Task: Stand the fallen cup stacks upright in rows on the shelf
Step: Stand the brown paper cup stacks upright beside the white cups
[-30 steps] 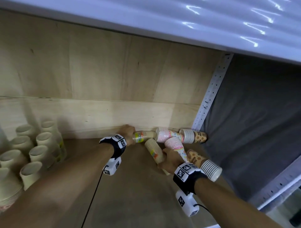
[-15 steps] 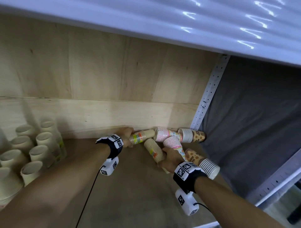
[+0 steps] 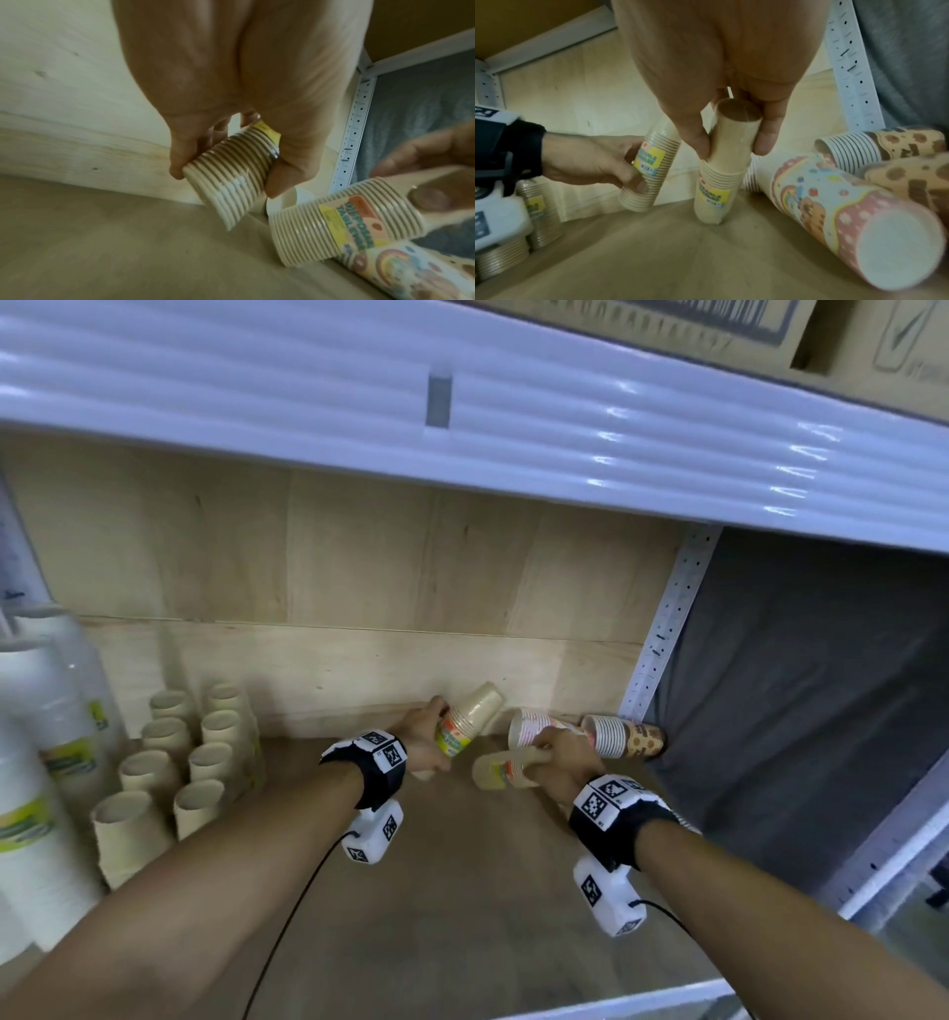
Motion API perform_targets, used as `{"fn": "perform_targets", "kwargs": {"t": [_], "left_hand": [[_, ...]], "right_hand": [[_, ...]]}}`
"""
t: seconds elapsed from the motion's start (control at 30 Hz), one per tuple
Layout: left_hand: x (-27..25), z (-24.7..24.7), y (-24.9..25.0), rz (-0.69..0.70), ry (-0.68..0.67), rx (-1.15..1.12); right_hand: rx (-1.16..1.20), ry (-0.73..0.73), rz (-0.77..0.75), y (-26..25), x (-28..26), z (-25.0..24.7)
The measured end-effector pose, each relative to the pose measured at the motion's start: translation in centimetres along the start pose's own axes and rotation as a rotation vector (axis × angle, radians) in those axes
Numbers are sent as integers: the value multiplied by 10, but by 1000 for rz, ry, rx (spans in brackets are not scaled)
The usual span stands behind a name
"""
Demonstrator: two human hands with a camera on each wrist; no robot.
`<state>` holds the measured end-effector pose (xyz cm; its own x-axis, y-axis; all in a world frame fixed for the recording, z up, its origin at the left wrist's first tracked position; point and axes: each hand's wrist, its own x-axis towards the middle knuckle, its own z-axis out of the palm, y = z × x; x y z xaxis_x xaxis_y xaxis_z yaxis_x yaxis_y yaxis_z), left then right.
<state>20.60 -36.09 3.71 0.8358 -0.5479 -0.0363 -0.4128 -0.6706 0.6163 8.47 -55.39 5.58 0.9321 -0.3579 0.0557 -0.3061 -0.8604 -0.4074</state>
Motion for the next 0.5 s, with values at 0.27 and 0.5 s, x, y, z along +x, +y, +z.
{"fn": "perform_targets", "kwargs": {"t": [0.27, 0.5], "left_hand": [[-26, 18, 6, 1, 2, -71], [-40, 35, 22, 40, -59, -115]], "right_hand": [[-49, 22, -84, -26, -5, -28], [-87, -15, -101, -35, -17, -40]]}}
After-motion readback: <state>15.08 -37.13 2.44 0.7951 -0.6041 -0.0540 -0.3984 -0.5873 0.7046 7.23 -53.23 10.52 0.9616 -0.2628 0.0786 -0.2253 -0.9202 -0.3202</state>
